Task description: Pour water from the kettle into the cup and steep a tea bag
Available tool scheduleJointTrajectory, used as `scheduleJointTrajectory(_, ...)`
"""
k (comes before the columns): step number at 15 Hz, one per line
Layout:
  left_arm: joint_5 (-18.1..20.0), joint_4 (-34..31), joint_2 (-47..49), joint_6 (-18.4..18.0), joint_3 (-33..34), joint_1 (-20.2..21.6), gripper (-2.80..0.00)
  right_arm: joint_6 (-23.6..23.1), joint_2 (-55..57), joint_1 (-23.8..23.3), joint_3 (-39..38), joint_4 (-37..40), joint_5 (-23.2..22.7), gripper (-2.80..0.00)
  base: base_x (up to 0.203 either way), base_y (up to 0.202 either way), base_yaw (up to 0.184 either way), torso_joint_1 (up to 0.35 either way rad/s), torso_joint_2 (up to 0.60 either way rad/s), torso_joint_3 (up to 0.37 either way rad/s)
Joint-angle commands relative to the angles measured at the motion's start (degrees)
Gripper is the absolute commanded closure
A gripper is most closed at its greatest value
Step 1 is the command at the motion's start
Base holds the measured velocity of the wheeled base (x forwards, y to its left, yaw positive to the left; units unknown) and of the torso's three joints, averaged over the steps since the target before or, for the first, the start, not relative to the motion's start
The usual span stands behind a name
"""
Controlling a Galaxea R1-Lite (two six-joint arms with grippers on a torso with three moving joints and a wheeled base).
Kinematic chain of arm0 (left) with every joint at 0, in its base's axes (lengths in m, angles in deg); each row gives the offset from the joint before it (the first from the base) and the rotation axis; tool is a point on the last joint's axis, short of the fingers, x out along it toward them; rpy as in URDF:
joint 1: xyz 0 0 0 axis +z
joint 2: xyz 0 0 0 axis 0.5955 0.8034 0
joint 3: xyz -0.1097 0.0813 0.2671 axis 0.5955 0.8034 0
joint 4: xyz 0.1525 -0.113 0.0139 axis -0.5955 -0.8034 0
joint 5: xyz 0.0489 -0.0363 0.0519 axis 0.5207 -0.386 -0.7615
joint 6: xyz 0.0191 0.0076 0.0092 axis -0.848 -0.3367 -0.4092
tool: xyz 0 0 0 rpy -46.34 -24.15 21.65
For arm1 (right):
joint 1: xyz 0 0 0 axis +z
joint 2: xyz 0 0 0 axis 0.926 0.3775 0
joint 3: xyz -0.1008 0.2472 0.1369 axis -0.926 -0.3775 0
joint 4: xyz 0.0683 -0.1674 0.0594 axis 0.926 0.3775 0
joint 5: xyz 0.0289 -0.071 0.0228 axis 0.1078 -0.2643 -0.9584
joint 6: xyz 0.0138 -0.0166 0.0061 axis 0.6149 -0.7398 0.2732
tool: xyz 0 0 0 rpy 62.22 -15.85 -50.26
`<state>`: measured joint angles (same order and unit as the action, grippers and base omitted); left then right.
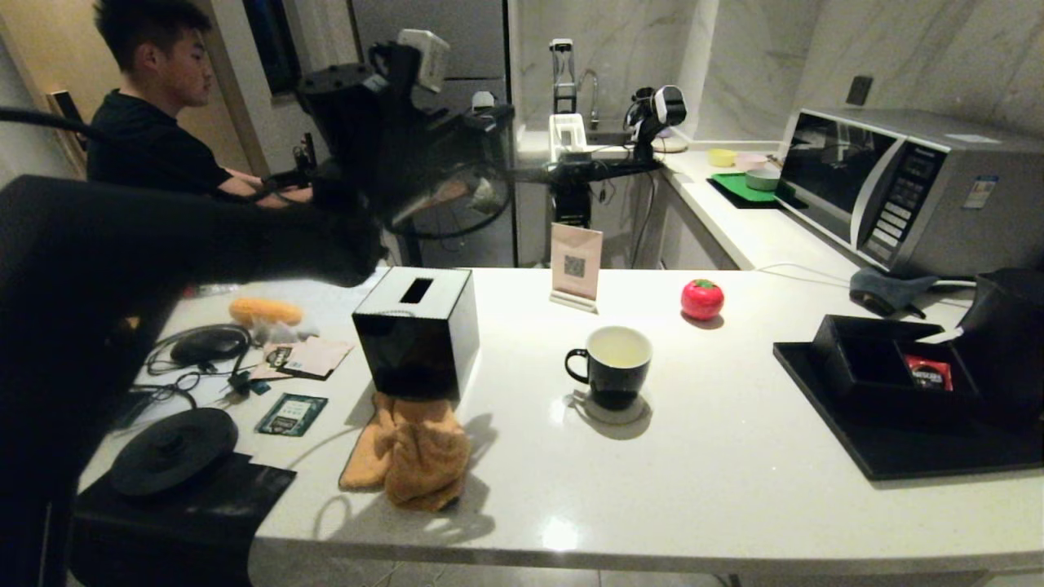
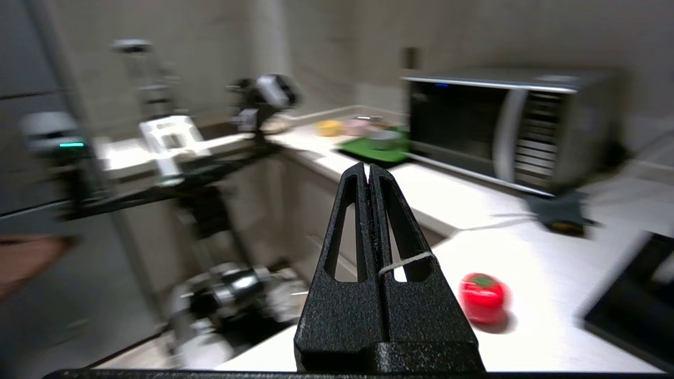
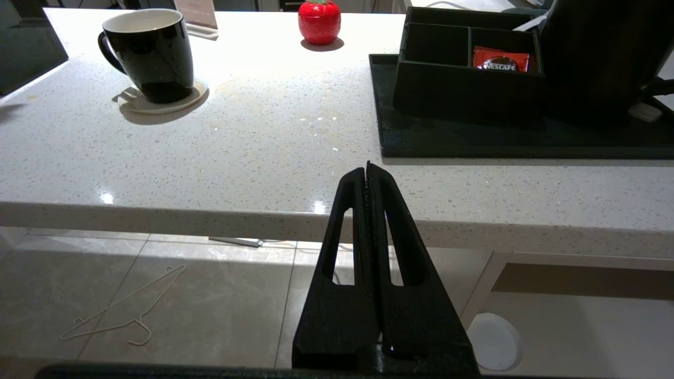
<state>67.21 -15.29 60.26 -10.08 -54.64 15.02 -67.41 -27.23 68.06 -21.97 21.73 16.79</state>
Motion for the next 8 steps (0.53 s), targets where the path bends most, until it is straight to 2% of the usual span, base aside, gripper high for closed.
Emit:
scheduleJointTrajectory(1, 0.08, -0.84, -3.41, 0.06, 0.1, 3.78, 0.0, -0.02, 0.07, 0.02, 0.0, 0.05, -0.01, 0.0, 0.0, 0.0, 0.0, 0.0, 0.0, 0.0)
scheduleJointTrajectory(5, 0.16, -3.16, -5.13, -0.02, 0.46, 9.12, 0.0, -0.02, 0.07, 0.02, 0.0, 0.05, -0.01, 0.0, 0.0, 0.0, 0.0, 0.0, 0.0, 0.0)
scheduleJointTrajectory(8, 0.21, -2.4, -6.32, -0.09, 5.98, 10.34, 0.0, -0.02, 0.07, 0.02, 0.0, -0.03, -0.01, 0.0, 0.0, 0.0, 0.0, 0.0, 0.0, 0.0)
